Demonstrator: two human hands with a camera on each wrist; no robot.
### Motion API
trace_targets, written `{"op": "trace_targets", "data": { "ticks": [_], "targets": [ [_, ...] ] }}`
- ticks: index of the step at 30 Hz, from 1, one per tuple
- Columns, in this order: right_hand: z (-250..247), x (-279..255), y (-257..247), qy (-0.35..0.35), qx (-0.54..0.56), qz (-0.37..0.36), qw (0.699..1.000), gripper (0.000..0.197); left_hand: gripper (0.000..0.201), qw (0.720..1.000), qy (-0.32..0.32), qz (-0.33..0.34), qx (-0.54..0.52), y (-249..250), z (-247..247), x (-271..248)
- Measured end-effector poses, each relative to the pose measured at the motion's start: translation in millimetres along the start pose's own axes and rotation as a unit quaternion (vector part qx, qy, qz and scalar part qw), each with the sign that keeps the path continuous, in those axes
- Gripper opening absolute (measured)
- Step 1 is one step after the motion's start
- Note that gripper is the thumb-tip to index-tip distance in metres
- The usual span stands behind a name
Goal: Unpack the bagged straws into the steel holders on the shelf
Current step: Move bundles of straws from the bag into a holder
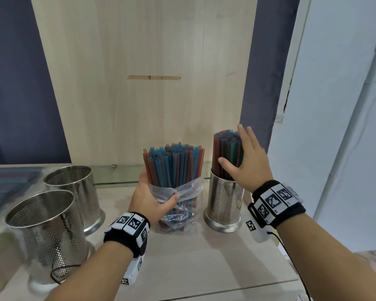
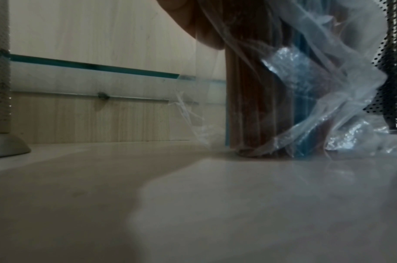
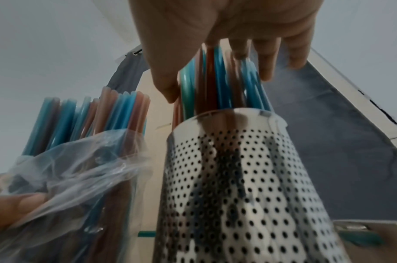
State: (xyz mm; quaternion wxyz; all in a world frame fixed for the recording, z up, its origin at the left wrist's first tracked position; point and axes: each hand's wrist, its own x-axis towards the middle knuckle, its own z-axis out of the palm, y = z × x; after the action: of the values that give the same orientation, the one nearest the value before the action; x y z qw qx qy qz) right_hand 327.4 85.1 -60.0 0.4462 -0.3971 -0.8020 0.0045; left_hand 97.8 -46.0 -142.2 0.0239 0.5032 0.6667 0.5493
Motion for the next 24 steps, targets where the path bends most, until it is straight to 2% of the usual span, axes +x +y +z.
{"op": "trace_targets", "data": {
  "ticks": [3, 6, 8, 10, 13, 18, 20, 24],
  "targets": [
    [-6, -10, -7, 0.058, -0.032, -0.017, 0.998, 0.091, 0.089, 1.000, 0.000, 0.000, 0.002, 0, 0, 0],
    [-14, -29, -30, 0.128, 0.026, -0.120, 0.984, 0.074, 0.090, 1.000, -0.004, 0.000, 0.004, -2, 0, 2],
    [-8, -43, -46, 0.096, 0.075, -0.170, 0.978, 0.056, 0.092, 1.000, -0.005, -0.001, 0.004, -3, 1, 2],
    [4, -54, -59, 0.018, 0.133, -0.142, 0.981, 0.050, 0.095, 1.000, -0.005, 0.002, 0.008, -4, 1, 2],
    [18, -59, -77, -0.064, 0.206, -0.045, 0.975, 0.072, 0.096, 1.000, -0.004, 0.007, 0.006, -3, 1, 1],
    [41, -41, -86, -0.111, 0.265, 0.079, 0.955, 0.100, 0.093, 1.000, -0.007, 0.018, -0.009, -2, 1, 1],
    [47, -32, -83, -0.126, 0.286, 0.106, 0.944, 0.086, 0.092, 1.000, -0.005, 0.020, -0.011, -2, 2, 1],
    [47, -22, -80, -0.102, 0.249, 0.086, 0.959, 0.038, 0.094, 1.000, 0.000, 0.023, -0.013, -2, 2, 1]
  ]
}}
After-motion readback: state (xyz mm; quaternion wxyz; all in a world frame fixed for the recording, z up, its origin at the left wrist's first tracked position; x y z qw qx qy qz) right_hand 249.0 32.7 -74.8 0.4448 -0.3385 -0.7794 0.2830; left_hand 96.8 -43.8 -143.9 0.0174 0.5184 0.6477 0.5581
